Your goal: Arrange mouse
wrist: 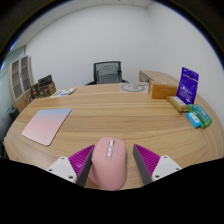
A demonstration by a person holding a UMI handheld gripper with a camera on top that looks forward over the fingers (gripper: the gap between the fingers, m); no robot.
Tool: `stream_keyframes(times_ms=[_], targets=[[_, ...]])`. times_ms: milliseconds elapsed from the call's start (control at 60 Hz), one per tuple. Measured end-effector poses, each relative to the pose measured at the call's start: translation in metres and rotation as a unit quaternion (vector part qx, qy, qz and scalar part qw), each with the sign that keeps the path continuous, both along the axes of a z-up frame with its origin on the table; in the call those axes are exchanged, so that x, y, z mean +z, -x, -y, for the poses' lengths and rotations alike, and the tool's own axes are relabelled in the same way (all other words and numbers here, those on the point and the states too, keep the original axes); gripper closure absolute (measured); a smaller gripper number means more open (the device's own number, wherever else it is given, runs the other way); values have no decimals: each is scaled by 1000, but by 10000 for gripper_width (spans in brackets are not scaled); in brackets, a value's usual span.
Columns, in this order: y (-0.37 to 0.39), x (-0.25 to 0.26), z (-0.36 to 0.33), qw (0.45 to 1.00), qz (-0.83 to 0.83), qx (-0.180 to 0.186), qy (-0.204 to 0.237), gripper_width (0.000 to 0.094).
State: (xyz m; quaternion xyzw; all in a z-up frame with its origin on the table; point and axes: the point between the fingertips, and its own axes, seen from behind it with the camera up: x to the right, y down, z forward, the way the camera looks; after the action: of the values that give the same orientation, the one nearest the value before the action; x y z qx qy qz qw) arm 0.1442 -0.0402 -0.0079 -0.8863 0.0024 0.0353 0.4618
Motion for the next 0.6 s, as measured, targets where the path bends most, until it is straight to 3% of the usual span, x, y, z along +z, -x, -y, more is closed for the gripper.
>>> stream_keyframes(times_ms=[50,67,217,367,433,600], targets=[[1,0,0,1000,1,-1,0,233],[3,0,0,1000,-2,0,0,360],[-6,-3,3,999,12,-35,5,473],[-2,-2,1,999,4,-45,23,509],[18,2,-1,999,-25,-33,35,510],[96,50,-41,1000,-7,-25,-8,509]])
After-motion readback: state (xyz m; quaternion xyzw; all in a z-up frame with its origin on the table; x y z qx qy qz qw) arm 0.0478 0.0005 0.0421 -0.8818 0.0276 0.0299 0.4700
